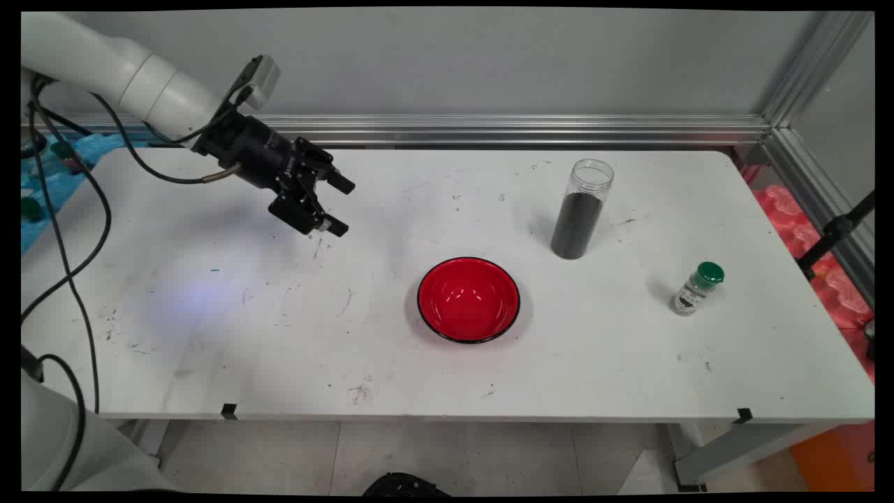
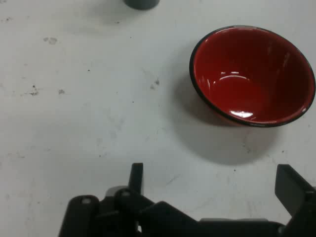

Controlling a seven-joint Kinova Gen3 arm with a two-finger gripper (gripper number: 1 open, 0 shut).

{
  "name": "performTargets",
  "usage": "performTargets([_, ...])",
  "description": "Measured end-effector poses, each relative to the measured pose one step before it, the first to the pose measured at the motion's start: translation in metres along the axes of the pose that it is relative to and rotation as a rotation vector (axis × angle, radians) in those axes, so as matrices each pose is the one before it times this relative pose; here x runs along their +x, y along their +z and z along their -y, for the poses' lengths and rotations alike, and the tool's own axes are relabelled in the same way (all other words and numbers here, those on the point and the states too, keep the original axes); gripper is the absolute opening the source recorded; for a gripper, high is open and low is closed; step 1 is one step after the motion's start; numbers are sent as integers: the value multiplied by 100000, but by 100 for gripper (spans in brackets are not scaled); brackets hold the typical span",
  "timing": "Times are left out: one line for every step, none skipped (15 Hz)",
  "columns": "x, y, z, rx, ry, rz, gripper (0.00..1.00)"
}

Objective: Pick up the black seasoning powder from the table

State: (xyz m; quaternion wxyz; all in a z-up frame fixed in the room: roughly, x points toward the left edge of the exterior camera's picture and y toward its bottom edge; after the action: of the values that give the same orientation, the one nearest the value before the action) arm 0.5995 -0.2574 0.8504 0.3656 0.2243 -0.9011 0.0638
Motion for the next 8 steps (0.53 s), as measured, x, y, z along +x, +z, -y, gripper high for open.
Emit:
performTargets([16,-46,-8,53,-515,-339,100])
performTargets([39,-3,8,123,-634,-442,100])
performTargets([66,60,-18,228,-782,-553,100])
performTargets([82,102,-44,229,-806,-575,100])
performTargets([112,143,-15,300,-703,-544,100])
performTargets([131,190,-13,386,-750,-616,100])
performTargets([133,214,-12,353,-654,-567,100])
performTargets([125,219,-12,238,-414,-436,100])
